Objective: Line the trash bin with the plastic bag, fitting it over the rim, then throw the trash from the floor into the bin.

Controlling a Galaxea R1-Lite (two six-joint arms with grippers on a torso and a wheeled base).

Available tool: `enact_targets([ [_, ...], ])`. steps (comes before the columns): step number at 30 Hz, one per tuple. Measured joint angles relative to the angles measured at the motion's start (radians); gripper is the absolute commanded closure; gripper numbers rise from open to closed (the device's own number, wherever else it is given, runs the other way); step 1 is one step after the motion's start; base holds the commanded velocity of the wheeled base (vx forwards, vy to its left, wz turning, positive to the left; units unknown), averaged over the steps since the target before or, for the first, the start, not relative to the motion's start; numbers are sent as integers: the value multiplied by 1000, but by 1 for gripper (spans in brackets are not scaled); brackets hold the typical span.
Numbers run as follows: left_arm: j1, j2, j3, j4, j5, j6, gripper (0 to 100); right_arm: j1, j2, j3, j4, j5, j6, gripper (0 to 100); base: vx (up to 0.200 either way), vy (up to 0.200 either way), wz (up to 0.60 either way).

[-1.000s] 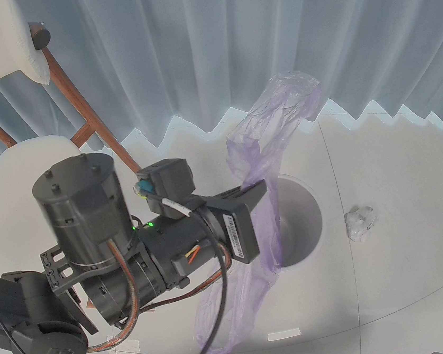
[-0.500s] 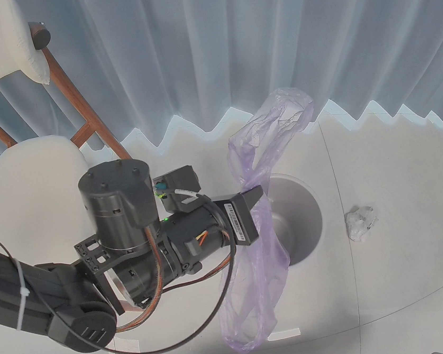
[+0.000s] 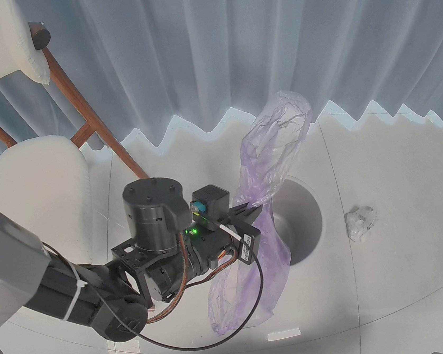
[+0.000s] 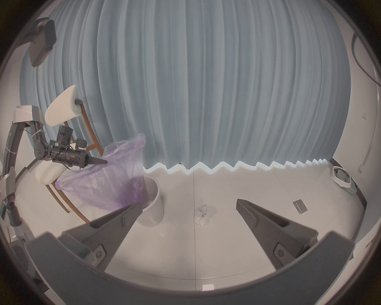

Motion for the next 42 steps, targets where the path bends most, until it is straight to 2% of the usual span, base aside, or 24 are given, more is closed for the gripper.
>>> enact_targets([
  [5, 0, 44, -61, 1, -4, 238, 100, 0, 0, 0, 0, 11, -17, 0, 0, 0, 0],
  [8, -29, 65, -112, 1, -4, 299, 100, 1, 0, 0, -3, 41, -23, 0, 0, 0, 0],
  [14, -63, 89, -147, 0, 7, 304, 100, 23, 87, -76, -66, 70, 13, 0, 0, 0, 0],
  [22, -81, 99, -143, -10, 35, 289, 100, 86, 394, -220, -135, 95, 131, 0, 0, 0, 0],
  [42, -92, 107, -87, -74, 95, 249, 100, 395, 1392, -767, -231, 150, 674, 0, 0, 0, 0],
])
